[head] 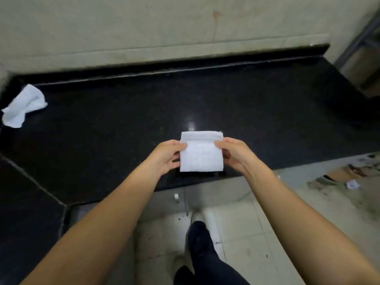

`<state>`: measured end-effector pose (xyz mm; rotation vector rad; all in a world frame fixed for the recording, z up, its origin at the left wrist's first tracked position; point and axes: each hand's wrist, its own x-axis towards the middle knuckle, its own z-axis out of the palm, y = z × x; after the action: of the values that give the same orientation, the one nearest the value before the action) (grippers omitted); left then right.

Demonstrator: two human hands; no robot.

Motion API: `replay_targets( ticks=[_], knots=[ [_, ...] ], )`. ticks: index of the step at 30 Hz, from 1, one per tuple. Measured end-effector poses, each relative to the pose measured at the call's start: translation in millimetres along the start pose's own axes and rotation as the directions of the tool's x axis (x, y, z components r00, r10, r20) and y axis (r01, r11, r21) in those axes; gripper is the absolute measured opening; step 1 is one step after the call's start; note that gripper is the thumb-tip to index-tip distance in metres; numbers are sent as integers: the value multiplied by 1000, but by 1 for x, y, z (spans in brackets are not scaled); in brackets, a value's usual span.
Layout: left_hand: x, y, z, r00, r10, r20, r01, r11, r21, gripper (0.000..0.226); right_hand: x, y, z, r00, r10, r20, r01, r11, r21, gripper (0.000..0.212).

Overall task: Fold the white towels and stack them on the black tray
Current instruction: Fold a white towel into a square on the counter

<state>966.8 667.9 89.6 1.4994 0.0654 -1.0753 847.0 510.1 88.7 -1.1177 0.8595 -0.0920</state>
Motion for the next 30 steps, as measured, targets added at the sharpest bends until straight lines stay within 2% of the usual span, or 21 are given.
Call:
replay_targets(
  ticks=[5, 9, 12, 18, 22, 27, 30],
  knots=[
    [-1, -33, 121, 973, -120, 198, 89, 983, 161, 23, -64, 22, -119, 969, -19, -248, 51, 991, 123, 12],
    [-6, -51, 231, 936, -154, 316, 55, 951, 303, 23, -105, 30, -220, 918, -33, -396, 135, 963, 233, 19],
    [-3, -66, 322, 905, -188, 382, 30, 923, 383, 23, -133, 31, -302, 881, -42, -471, 192, 942, 274, 16],
    [-13, -97, 509, 840, -237, 489, 44, 927, 374, 24, -182, 1, -471, 819, -59, -571, 265, 921, 286, 15],
    [-8, -91, 605, 816, -232, 530, 45, 939, 342, 24, -188, -37, -560, 798, -98, -595, 305, 917, 257, 15],
    [23, -47, 696, 821, -153, 550, -8, 960, 279, 20, -154, -104, -639, 789, -183, -587, 364, 908, 206, 12],
    [52, -8, 745, 815, -39, 578, -111, 969, 221, 22, -118, -160, -683, 787, -277, -551, 414, 900, 140, 13]
  ],
)
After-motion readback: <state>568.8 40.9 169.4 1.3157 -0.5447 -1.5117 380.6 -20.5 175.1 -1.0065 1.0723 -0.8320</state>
